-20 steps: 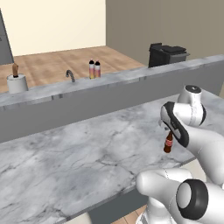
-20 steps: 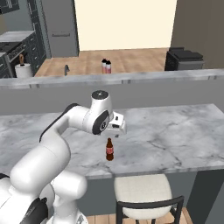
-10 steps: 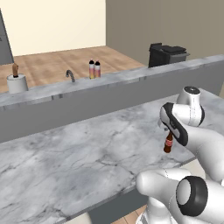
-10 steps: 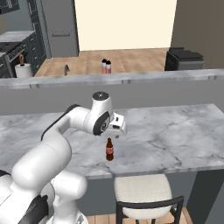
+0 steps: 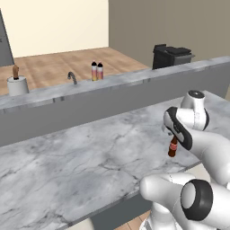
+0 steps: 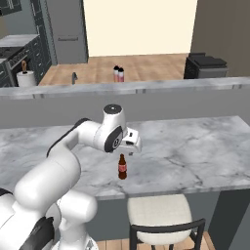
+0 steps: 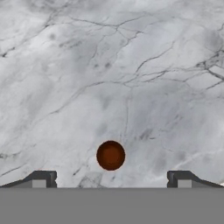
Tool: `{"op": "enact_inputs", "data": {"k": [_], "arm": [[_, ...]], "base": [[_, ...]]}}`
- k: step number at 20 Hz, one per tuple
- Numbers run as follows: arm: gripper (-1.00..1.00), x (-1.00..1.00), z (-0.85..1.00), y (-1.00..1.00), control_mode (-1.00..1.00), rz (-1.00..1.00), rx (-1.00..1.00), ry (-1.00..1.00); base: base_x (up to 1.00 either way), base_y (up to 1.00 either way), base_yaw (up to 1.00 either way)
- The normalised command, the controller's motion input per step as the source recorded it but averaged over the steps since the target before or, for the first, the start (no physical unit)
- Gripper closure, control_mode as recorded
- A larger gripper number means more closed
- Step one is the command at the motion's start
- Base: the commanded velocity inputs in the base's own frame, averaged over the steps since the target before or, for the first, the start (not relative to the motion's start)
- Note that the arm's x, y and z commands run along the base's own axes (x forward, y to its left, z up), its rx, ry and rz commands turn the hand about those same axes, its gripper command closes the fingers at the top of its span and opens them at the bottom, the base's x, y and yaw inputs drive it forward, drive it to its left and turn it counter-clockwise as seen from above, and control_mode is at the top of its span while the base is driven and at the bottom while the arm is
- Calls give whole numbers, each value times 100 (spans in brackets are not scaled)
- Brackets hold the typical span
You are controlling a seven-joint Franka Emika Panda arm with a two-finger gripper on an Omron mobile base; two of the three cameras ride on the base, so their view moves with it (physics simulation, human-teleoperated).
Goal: Place the large bottle from the dining counter next to the other large bottle outside the sink, and place the small bottle from the dining counter next to the other small bottle inside the sink.
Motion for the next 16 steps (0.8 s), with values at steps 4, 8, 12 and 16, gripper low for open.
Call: {"op": "enact_inputs", "data": {"k": [4, 8, 12, 16], "arm": [[-100, 1, -12, 0, -100, 0, 0, 0], [-100, 2, -12, 0, -100, 0, 0, 0], [-100, 2, -10, 0, -100, 0, 0, 0], [-100, 5, -7, 0, -100, 0, 0, 0]], "base": [[0, 0, 0], [0, 0, 0], [0, 0, 0], [0, 0, 0]]}}
